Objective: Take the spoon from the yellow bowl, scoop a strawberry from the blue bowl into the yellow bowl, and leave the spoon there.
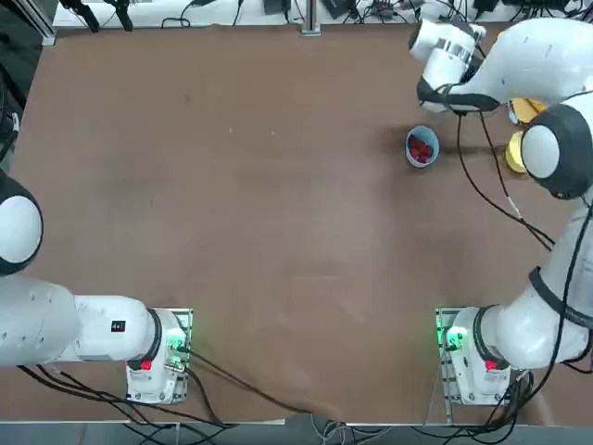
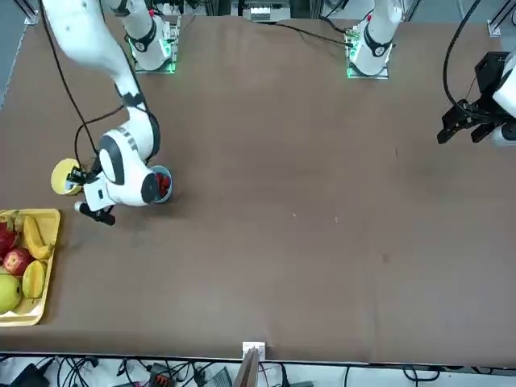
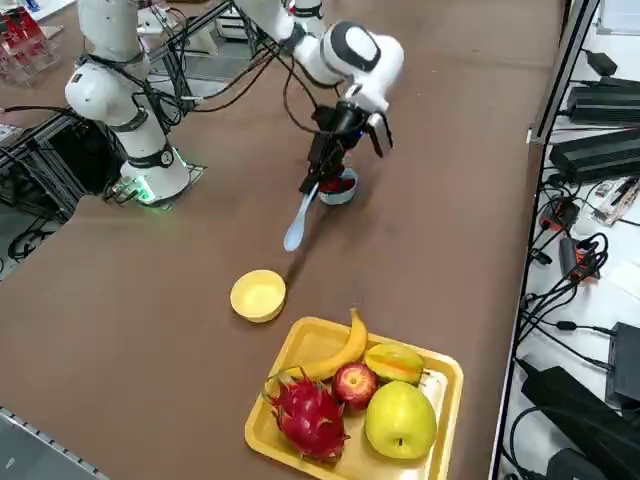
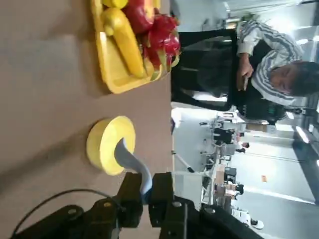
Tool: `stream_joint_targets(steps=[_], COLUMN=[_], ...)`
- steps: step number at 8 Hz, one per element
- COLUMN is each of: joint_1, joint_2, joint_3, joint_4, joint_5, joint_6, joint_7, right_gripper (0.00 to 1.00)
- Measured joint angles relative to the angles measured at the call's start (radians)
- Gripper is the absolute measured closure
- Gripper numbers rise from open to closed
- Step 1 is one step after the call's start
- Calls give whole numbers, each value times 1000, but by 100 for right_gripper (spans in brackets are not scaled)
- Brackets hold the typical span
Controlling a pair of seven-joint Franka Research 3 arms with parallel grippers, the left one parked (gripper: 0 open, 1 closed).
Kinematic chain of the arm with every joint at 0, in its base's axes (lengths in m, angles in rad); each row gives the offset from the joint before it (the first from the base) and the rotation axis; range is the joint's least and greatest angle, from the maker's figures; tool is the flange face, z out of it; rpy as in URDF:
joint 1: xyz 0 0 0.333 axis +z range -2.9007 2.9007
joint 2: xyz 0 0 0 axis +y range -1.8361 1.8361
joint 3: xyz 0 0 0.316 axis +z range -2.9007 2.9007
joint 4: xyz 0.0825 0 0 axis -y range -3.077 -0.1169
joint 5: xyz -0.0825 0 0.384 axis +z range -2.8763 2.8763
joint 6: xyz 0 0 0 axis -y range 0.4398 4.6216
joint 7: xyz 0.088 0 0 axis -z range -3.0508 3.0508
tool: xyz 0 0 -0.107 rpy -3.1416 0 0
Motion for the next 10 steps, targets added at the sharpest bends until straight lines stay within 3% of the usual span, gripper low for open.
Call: stream_joint_targets(steps=[2, 5, 10], joint_1=[58, 106, 179], joint_2=[-53, -72, -20], joint_3=[1, 2, 3], joint_4=[76, 195, 206], joint_5=[154, 449, 593], joint_6=[-20, -16, 91], joint_7=[-113, -149, 41], right_gripper=[89, 89, 89])
